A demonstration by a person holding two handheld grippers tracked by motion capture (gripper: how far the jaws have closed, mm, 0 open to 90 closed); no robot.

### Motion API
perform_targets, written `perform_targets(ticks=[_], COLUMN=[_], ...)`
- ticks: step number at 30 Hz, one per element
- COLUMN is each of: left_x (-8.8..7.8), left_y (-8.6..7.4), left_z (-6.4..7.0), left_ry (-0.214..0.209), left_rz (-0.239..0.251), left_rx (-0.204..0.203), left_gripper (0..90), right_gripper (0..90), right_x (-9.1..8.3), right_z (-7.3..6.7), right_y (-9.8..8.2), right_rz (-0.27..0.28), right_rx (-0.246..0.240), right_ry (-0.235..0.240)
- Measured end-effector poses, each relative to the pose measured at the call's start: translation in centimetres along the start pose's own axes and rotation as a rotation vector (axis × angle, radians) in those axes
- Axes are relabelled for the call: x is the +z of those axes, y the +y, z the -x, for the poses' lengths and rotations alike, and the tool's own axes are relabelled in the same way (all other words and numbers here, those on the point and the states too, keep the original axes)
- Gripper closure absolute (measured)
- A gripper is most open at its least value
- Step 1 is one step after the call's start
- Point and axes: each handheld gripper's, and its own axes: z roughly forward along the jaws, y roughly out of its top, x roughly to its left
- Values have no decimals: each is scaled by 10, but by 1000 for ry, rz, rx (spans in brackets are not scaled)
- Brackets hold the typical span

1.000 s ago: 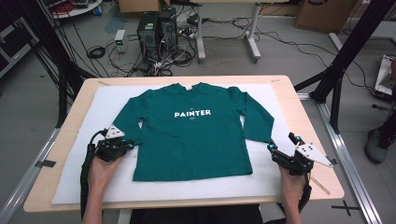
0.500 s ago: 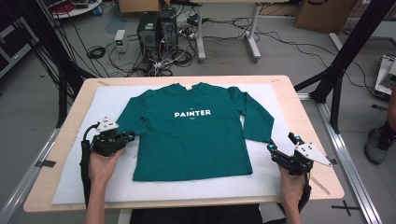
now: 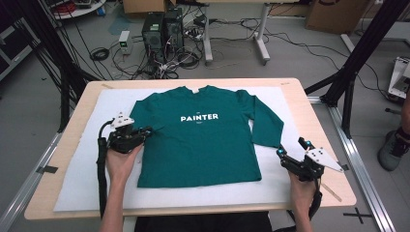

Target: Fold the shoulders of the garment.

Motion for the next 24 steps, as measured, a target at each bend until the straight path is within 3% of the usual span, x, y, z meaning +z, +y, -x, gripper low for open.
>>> perform_targets(ticks=[4,8,11,24], left_x=[11,30,42,83], left_y=[5,6,9,18], left_z=[6,10,19,61], left_ry=[-12,-40,-46,-113], left_rz=[14,-10,-29,-26], left_rx=[-23,-36,-20,19], left_gripper=[862,861,862,861], right_gripper=[206,206,206,206], right_x=[0,0,0,1], right_z=[0,0,0,0], right_y=[0,0,0,0], right_rz=[-2,-2,-4,-2], right_rx=[-3,-4,-1,-13], right_ry=[1,0,0,-2])
